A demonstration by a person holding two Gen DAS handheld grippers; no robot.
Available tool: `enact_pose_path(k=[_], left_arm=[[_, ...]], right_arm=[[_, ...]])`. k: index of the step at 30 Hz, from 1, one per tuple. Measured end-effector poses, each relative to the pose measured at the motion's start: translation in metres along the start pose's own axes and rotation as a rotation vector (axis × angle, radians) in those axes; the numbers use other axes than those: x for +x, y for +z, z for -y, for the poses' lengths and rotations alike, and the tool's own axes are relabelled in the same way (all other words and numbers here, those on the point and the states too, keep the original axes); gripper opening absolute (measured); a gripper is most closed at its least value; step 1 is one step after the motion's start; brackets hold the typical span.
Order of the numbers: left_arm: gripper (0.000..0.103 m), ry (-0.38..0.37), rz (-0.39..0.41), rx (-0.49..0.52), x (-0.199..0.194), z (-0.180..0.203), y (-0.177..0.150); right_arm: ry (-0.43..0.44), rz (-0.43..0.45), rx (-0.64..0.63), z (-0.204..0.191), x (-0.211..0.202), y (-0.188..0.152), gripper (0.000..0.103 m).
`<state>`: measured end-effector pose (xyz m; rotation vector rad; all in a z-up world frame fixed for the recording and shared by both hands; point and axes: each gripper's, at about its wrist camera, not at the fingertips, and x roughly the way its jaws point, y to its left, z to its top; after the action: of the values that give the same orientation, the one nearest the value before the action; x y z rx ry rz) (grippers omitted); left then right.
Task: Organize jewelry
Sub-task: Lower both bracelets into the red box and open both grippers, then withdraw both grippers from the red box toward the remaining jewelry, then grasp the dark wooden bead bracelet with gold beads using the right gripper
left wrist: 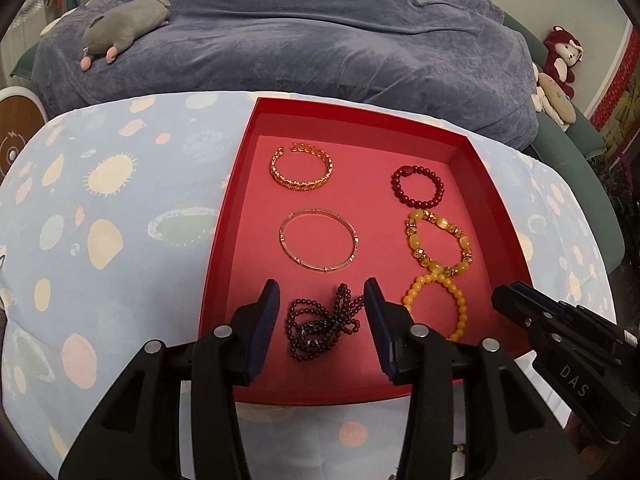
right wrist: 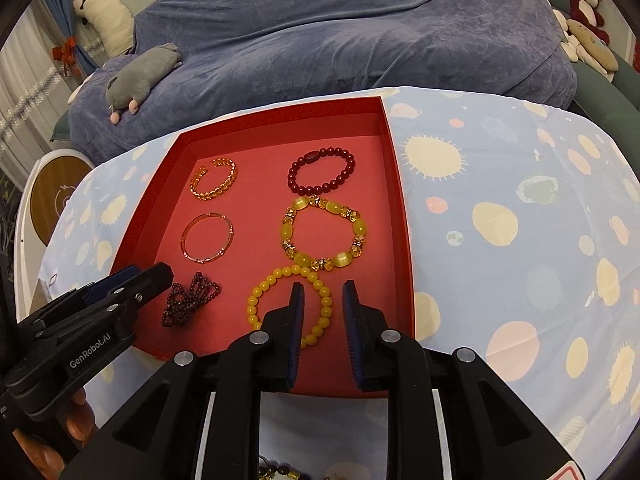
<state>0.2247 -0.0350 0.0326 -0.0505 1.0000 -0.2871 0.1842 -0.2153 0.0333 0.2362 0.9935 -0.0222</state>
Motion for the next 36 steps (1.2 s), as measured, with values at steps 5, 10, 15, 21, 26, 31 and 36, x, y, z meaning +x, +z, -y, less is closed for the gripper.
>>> enact_pose_path(k=[5,10,15,21,26,31,36], left_arm=[[0.042,-0.004,0.007,0.002,-0.014,0.001,-0.007],[0.042,-0.009,0.017,-0.001,-0.032,0.003,-0.021],[0.042,0.006,0.018,0.007,-0.047,0.007,-0.041],[0.042,0.009,-0.007,-0.010,-0.057,0.004,-0.071],[0.042,0.014,-0.031,-0.028,-0.063,0.001,-0.096],[0.042,0.021,-0.049,-0.035,-0.068,0.000,-0.116],[0.042,0.032,-0.062,-0.027,-0.070,0.000,-0.129]], right_arm=[[-0.001,0.007,-0.001,0.001,-0.014,-0.009,0.021],[-0.004,0.004,0.002,0.005,-0.030,-0.024,0.021],[-0.006,-0.010,0.005,0.007,-0.044,-0.046,0.021],[-0.002,-0.046,-0.009,0.004,-0.055,-0.081,0.021],[0.002,-0.085,-0.017,0.001,-0.057,-0.110,0.021],[0.004,-0.121,-0.021,-0.003,-0.053,-0.134,0.021],[0.004,-0.145,-0.021,-0.006,-0.046,-0.142,0.021]])
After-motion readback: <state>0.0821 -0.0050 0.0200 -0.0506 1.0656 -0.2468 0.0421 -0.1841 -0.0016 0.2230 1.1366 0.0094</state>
